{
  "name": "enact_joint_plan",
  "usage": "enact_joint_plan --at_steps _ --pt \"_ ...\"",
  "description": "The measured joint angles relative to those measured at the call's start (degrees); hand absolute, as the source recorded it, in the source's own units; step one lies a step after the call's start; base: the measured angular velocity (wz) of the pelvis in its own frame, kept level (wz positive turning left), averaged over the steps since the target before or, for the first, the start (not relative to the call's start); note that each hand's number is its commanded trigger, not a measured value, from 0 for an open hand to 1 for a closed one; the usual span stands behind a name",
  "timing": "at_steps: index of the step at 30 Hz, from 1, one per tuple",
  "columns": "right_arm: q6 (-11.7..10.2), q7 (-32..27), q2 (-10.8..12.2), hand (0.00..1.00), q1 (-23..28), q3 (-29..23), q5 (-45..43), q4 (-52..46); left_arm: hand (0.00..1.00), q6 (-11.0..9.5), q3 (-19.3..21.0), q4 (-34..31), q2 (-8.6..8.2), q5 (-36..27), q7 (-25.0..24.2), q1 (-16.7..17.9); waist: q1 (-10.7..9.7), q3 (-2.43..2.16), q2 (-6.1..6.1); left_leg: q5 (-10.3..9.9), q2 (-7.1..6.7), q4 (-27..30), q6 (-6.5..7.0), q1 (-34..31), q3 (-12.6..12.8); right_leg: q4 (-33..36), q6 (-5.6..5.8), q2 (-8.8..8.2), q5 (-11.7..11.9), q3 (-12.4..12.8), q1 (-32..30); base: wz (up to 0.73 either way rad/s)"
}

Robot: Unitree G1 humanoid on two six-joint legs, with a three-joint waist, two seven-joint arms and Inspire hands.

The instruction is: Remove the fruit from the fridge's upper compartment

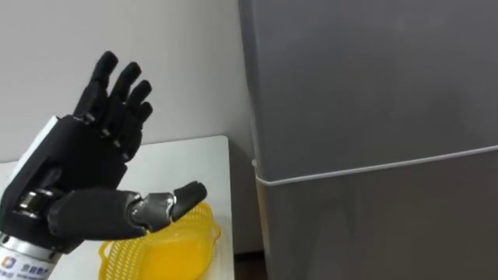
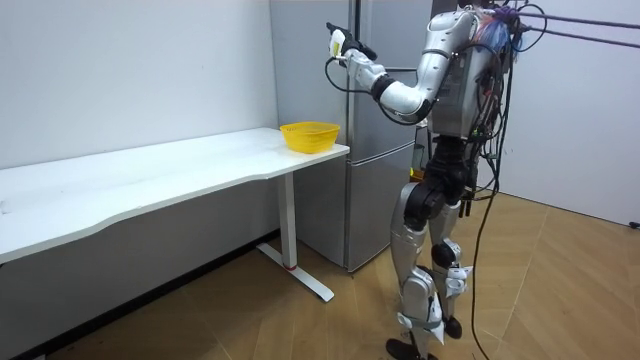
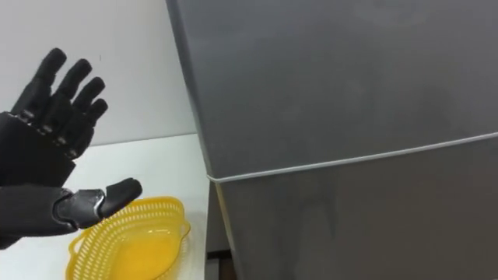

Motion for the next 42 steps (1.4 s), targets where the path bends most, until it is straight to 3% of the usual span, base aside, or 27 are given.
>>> enact_joint_plan --at_steps 11,19,32,33,34,35,36,42 --pt "-0.01 0.9 0.0 0.0 -0.36 2.59 -0.07 -0.18 0.0 0.0 -7.21 -0.89 0.01 0.14 -3.05 -0.23 -1.38 -0.26 -0.74 0.0 0.06 0.3 0.0 0.29 0.05 -0.07 -0.01 0.01 0.0 0.05 0.22 0.0" --pt "0.0 1.8 -0.02 0.0 -0.59 3.78 -0.58 -0.2 0.0 -0.01 -8.3 -0.89 0.0 0.14 -4.13 -4.06 -2.29 -0.24 -0.7 0.0 0.06 0.36 0.0 0.82 0.13 -0.03 -0.01 -0.08 0.01 0.03 1.09 0.0" --pt "-0.41 3.88 -0.13 0.0 -1.19 5.84 -3.58 0.49 0.0 -0.45 -10.5 -0.81 -0.01 0.15 -4.06 -4.15 -3.17 -0.02 -0.41 0.0 0.26 0.46 0.0 0.86 1.69 -0.03 0.0 -0.11 0.0 0.02 0.94 0.0" --pt "-0.41 4.05 -0.14 0.0 -1.19 5.84 -3.79 0.49 0.25 -0.51 -10.5 -0.79 -0.01 0.15 -4.1 -4.15 -3.17 -0.02 -0.41 0.0 0.26 0.48 0.01 0.83 1.69 -0.03 0.0 -0.11 0.0 0.0 0.94 0.0" --pt "-0.38 4.33 -0.14 0.0 -1.19 5.83 -3.99 0.49 0.63 -0.61 -10.5 -0.78 -0.01 0.15 -4.21 -4.15 -3.16 -0.01 -0.43 0.0 0.26 0.5 0.01 0.8 1.69 -0.03 0.0 -0.11 -0.01 -0.02 0.94 0.0" --pt "-0.38 4.77 -0.15 0.0 -1.2 5.83 -4.32 0.47 0.85 -0.71 -10.5 -0.77 -0.01 0.15 -4.35 -4.15 -3.15 0.0 -0.44 0.0 0.26 0.5 0.01 0.77 1.69 -0.02 0.0 -0.11 -0.01 -0.04 0.94 0.0" --pt "-0.39 4.95 -0.15 0.0 -1.22 5.83 -4.41 0.47 1.0 -0.77 -10.5 -0.76 -0.01 0.15 -4.4 -4.15 -3.13 0.0 -0.44 0.0 0.26 0.5 0.01 0.76 1.69 -0.02 0.0 -0.11 0.0 -0.04 0.94 0.0" --pt "-0.34 6.05 -0.15 0.0 -1.29 5.85 -4.79 0.43 1.0 -1.32 -8.64 0.51 -0.14 0.17 -3.9 -4.15 -2.93 -0.06 -0.33 0.0 0.21 0.53 0.01 0.62 1.69 -0.06 0.05 -0.2 -0.03 -0.22 0.94 0.0"
